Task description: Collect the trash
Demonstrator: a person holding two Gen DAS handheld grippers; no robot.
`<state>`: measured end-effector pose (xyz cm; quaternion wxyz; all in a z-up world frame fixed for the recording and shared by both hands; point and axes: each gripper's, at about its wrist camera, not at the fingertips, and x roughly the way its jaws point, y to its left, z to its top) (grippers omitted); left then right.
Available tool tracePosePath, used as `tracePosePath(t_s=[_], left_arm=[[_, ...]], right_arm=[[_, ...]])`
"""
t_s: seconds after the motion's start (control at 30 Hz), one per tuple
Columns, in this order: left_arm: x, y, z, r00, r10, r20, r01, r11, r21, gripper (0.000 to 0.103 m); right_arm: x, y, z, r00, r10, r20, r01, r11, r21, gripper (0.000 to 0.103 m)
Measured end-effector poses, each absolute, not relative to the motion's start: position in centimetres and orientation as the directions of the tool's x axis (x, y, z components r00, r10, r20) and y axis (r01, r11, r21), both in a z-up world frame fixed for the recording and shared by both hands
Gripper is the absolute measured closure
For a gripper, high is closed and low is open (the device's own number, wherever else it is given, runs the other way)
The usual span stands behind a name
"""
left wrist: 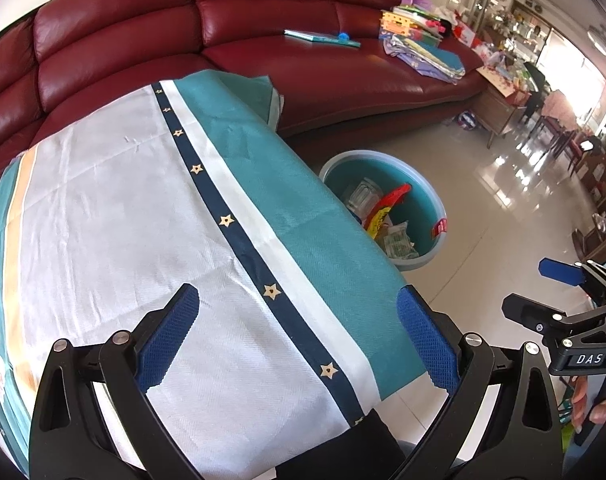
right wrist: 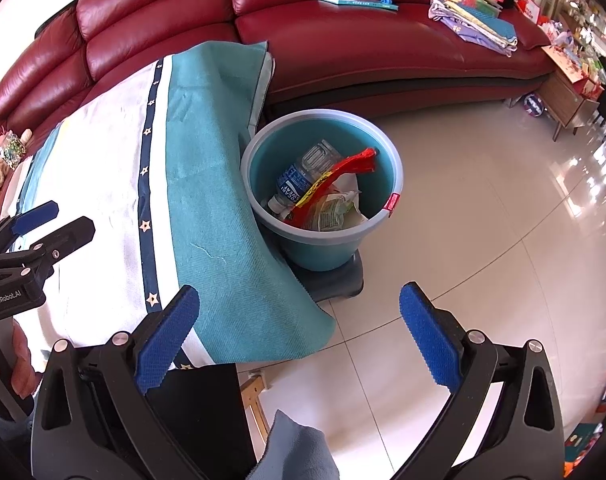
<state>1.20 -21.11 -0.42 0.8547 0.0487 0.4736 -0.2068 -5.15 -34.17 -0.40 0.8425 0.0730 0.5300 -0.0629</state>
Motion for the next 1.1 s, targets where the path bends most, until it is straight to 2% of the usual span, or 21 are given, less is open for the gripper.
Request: tracePosePath(t_s=[0.73, 1.1], left_arm=[[1.0, -21.3, -0.8, 0.468, -0.256, -0.846, 0.387, 0.92, -0.064, 0.004], [1.0, -21.4, -1.5, 0.44, -0.252, -0.862, 0.389, 0.918, -0.07, 0.004]], right_arm=[[-4.9, -34.7, -0.4, 0.434, -0.03, -0.9, 0.184, 0.981, 0.056, 0.007], [-5.0, -34.6, -0.2, 0.445, -0.078, -0.892, 0.183, 0.983, 0.005, 0.007]])
